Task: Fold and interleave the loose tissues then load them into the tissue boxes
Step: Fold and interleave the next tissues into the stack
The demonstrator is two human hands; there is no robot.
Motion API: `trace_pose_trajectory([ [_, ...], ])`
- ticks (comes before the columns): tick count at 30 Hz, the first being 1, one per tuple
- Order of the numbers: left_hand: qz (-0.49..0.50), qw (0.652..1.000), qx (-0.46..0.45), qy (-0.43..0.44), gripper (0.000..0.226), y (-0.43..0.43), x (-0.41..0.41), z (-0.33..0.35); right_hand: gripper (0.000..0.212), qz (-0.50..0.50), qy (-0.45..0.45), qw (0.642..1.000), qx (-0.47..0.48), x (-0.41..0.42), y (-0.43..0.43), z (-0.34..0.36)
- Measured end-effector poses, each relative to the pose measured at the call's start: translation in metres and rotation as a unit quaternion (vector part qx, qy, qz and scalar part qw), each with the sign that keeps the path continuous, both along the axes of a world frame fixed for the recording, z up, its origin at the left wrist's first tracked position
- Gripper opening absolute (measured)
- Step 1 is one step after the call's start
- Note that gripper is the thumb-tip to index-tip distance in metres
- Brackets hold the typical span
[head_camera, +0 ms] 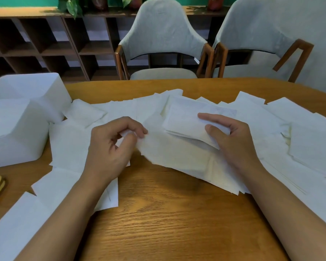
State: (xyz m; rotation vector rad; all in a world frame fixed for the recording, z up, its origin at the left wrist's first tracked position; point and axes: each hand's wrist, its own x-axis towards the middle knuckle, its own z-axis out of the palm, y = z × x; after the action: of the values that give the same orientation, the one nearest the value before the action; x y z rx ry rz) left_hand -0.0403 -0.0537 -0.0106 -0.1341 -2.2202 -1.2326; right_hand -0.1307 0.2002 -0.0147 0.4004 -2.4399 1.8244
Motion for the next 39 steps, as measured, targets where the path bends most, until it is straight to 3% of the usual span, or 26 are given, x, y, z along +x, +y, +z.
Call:
trace_pose_trajectory([
  [3,0.077,0.994,0.049,-0.063,0.011,-0.003,-0.006,-0.004,0.031,-0.01,0.006,1.0,-0.006,0.001,-0.001,0.0],
  [6,0.085,0.98,0.083,-0.162,0.06,-0.002,-0.01,-0.009,0.031,-0.01,0.009,1.0,-0.002,0.002,-0.002,0.0],
  [8,0.067,0.978,0.086,-0.177,0.069,0.0,-0.01,-0.009,0.031,-0.013,0.011,1.0,-0.003,0.002,-0.002,0.0],
  [13,-0.017,0.985,0.055,-0.164,0.021,-0.005,-0.007,-0.001,0.03,-0.027,0.02,0.999,-0.013,0.002,0.0,0.003],
  [16,-0.113,0.973,-0.01,-0.201,0.024,-0.007,-0.004,0.004,0.029,-0.053,0.027,0.998,-0.028,0.003,0.003,0.006],
  [18,-0.155,0.96,-0.042,-0.228,0.012,-0.008,-0.002,0.006,0.028,-0.064,0.029,0.997,-0.038,0.003,0.005,0.007],
  [19,-0.166,0.954,-0.057,-0.245,0.015,-0.008,0.0,0.008,0.028,-0.064,0.029,0.997,-0.039,0.003,0.005,0.008],
  [21,-0.176,0.944,-0.055,-0.275,0.04,-0.008,0.0,0.007,0.027,-0.057,0.026,0.998,-0.032,0.003,0.004,0.006],
  [23,-0.141,0.95,-0.075,-0.268,0.05,-0.004,-0.001,0.002,0.028,-0.042,0.027,0.998,-0.024,0.003,0.003,0.004],
  [26,-0.041,0.96,-0.178,-0.213,0.031,0.001,-0.007,-0.01,0.03,-0.022,0.03,0.999,-0.008,0.003,0.0,0.003],
  [30,-0.039,0.963,-0.123,-0.238,0.034,-0.001,-0.008,-0.016,0.03,-0.008,0.025,1.0,0.01,0.004,-0.003,0.001],
  [35,-0.06,0.965,-0.11,-0.229,0.018,0.0,-0.007,-0.014,0.025,0.016,0.022,0.999,0.022,0.004,-0.005,0.001],
  [39,-0.046,0.958,-0.142,-0.246,0.037,0.005,-0.005,-0.012,0.027,0.032,0.026,0.999,0.033,0.005,-0.006,-0.001],
])
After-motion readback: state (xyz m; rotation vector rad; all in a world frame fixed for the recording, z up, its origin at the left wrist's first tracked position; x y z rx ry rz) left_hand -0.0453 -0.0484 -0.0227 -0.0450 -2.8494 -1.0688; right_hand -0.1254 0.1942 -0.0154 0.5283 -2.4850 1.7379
